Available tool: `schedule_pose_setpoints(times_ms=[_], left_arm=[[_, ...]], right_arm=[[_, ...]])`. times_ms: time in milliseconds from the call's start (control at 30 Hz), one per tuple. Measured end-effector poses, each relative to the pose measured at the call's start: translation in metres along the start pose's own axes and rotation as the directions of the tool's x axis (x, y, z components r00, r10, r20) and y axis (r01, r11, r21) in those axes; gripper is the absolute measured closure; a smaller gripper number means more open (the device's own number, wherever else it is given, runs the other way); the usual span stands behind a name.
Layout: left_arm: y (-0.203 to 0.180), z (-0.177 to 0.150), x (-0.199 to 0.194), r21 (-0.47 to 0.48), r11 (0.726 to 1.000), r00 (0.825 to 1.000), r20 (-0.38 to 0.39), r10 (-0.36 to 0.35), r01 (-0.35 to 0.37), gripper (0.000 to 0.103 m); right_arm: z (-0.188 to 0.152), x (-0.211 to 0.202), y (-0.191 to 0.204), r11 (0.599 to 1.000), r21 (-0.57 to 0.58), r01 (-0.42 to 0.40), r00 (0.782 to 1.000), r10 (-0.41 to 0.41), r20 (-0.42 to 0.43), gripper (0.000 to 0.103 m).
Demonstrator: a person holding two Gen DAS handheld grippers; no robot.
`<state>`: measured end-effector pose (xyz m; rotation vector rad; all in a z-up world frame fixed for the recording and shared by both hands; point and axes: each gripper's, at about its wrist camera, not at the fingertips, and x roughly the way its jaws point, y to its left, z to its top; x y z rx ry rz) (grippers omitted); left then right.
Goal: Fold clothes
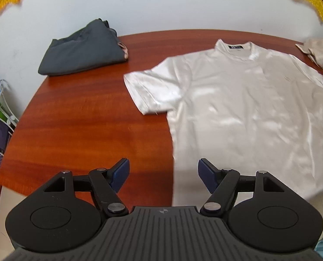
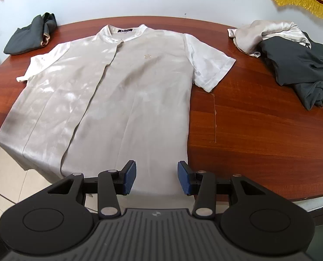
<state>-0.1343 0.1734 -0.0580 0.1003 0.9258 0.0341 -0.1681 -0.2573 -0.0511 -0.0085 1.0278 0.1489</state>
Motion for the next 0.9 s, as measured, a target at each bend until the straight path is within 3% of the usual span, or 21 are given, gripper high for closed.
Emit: schedule_pose_setpoints(times_ms=[367,900], left_arm=[[-0.006,-0.038,-0.025,0.001,1.000,0.999,-0.024,-0.030,0.030,0.031],[0.006,-0.089,0.005,0.038,0.995,0.990,-0.111,-0.092,0.097,0.031]], right_arm=[[-0.013,0.003,0.005,0.999,0.028,0.026,1.000,-0.026,-0.001,0.053],[-0.039,0.011,-0.003,0.999,0.022,0.045,0.999,-0.045,-0.030,0.045]])
